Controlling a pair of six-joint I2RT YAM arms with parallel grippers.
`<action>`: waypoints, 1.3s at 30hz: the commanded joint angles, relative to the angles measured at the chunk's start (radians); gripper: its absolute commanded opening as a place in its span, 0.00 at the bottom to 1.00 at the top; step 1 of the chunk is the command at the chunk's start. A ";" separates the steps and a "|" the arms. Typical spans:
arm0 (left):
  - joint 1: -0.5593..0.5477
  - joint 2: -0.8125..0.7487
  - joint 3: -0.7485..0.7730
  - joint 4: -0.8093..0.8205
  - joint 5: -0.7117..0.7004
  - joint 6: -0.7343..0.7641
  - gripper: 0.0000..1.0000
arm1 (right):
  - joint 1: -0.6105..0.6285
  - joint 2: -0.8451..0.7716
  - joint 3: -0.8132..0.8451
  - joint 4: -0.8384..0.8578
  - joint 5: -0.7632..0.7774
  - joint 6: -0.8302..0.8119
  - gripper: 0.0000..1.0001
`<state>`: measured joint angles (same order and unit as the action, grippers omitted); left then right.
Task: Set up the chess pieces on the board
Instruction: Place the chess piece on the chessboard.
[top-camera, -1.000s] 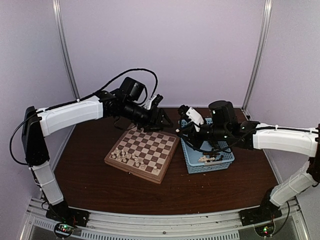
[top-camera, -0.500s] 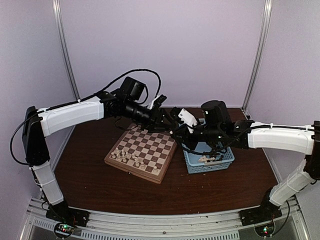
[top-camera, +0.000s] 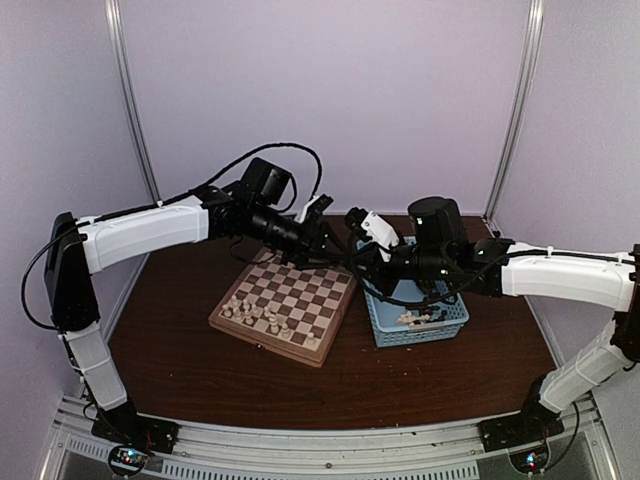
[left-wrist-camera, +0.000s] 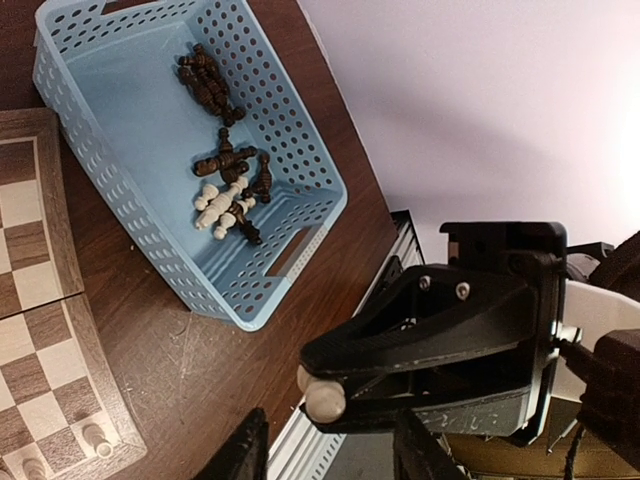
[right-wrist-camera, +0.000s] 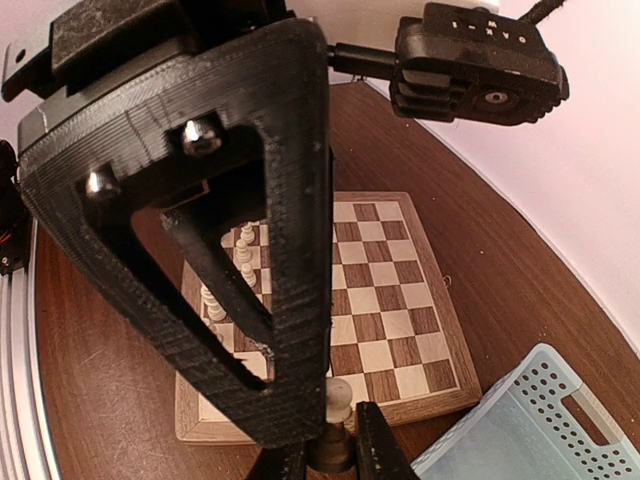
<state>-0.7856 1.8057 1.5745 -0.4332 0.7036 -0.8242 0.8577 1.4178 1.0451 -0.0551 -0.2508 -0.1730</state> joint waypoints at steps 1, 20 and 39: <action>-0.001 0.013 -0.011 0.067 0.037 -0.011 0.41 | 0.004 -0.017 0.010 0.017 0.007 0.005 0.12; -0.001 0.051 0.005 0.098 0.067 -0.037 0.34 | 0.004 -0.014 0.021 0.009 -0.011 -0.011 0.12; -0.001 0.079 0.010 0.098 0.082 -0.044 0.18 | 0.004 -0.008 0.021 0.025 -0.025 -0.004 0.12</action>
<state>-0.7845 1.8641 1.5749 -0.3573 0.7765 -0.8696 0.8577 1.4189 1.0451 -0.0921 -0.2661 -0.1783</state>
